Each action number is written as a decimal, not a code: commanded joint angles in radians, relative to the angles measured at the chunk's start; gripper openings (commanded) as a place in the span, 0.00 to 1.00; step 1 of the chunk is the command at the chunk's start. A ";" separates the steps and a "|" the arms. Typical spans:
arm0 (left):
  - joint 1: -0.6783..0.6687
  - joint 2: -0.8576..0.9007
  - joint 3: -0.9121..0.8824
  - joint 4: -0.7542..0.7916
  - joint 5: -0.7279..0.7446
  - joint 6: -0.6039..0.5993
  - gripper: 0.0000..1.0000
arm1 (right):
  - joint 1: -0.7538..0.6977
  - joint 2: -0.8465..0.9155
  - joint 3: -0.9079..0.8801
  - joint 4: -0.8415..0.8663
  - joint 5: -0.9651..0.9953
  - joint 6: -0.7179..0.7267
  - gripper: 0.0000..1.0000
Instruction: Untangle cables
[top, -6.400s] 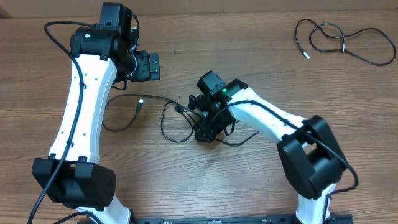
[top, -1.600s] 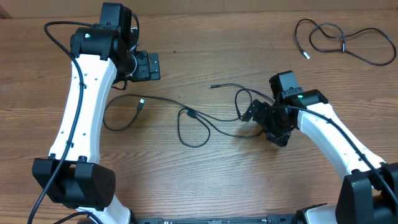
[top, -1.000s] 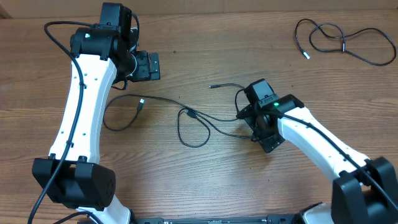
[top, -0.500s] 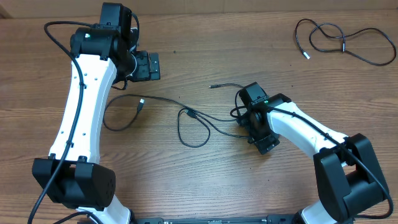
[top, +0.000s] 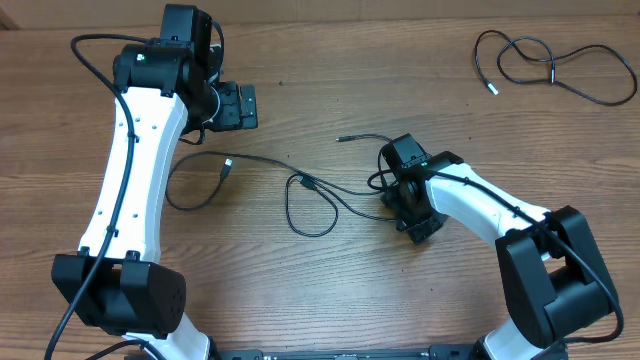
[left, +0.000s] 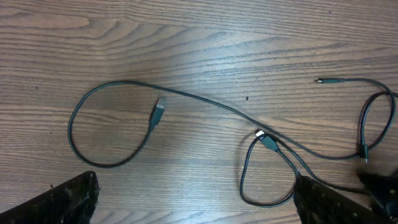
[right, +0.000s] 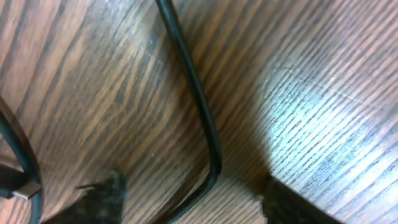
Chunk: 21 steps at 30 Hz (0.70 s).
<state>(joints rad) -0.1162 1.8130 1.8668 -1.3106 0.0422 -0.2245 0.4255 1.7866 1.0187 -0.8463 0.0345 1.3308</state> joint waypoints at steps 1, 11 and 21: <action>-0.002 -0.006 -0.002 0.003 0.010 0.026 1.00 | -0.010 0.005 -0.036 0.000 0.016 0.001 0.56; -0.002 -0.006 -0.002 0.003 0.010 0.026 1.00 | -0.021 0.006 -0.045 0.003 0.016 0.001 0.04; -0.002 -0.006 -0.002 0.003 0.010 0.026 1.00 | -0.023 -0.001 -0.004 -0.092 0.016 0.000 0.04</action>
<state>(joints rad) -0.1162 1.8130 1.8668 -1.3106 0.0422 -0.2245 0.4122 1.7794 1.0138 -0.8848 0.0326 1.3308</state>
